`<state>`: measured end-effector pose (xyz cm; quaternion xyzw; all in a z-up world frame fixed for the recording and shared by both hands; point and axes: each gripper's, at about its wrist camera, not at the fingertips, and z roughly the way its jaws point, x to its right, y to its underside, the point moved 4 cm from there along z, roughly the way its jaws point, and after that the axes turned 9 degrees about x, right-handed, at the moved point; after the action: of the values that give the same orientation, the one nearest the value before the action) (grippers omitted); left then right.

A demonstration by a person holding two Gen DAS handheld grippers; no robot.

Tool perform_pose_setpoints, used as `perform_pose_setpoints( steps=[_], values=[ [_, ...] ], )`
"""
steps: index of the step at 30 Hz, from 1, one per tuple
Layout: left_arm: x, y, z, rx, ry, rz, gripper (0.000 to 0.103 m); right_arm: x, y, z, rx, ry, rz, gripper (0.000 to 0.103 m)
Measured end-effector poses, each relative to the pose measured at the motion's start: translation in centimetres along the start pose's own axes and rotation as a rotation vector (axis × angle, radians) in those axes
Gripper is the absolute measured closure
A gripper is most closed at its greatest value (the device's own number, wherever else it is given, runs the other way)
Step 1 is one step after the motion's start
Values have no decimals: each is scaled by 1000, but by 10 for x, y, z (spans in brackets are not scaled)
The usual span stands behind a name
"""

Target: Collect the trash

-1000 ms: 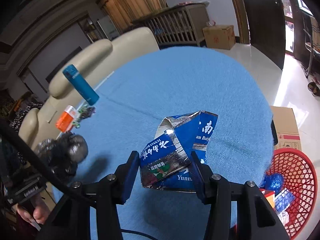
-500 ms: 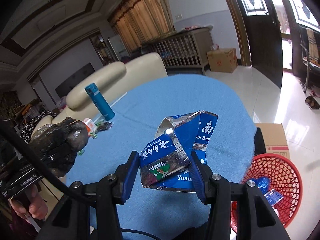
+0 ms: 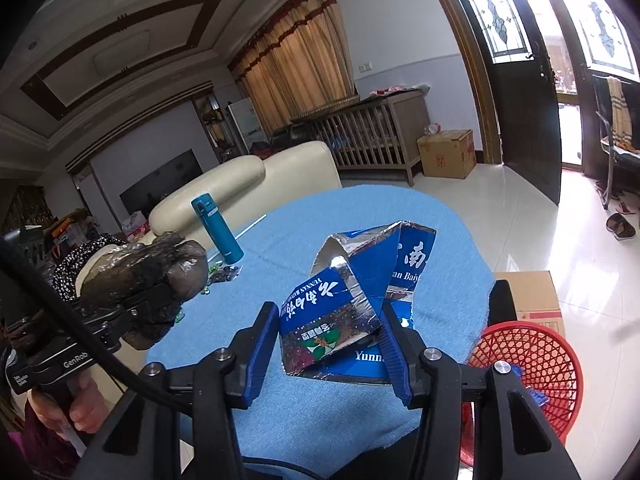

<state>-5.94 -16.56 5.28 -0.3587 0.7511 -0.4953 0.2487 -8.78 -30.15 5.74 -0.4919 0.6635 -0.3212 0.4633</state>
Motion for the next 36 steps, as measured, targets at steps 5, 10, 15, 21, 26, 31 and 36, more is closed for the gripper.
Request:
perform_pose_setpoints(
  steps=[5, 10, 15, 21, 26, 31, 36],
  values=[
    [12, -3, 2, -3, 10, 21, 65, 4, 0, -10, 25, 1, 5, 50],
    [24, -8, 2, -6, 8, 43, 65, 14, -1, -23, 52, 1, 27, 50],
    [38, -11, 1, 0, 9, 70, 65, 23, -2, -34, 70, 3, 43, 50],
    [45, -12, 3, -17, -14, 90, 65, 34, 1, -45, 86, 19, 59, 50],
    [50, -15, 4, -34, -41, 97, 65, 40, 2, -54, 98, 23, 78, 50],
    [59, -17, 4, -42, -64, 104, 65, 41, 0, -62, 113, 24, 84, 50],
    [65, -18, 4, -40, -80, 121, 65, 45, -1, -65, 119, 25, 96, 50]
  ],
)
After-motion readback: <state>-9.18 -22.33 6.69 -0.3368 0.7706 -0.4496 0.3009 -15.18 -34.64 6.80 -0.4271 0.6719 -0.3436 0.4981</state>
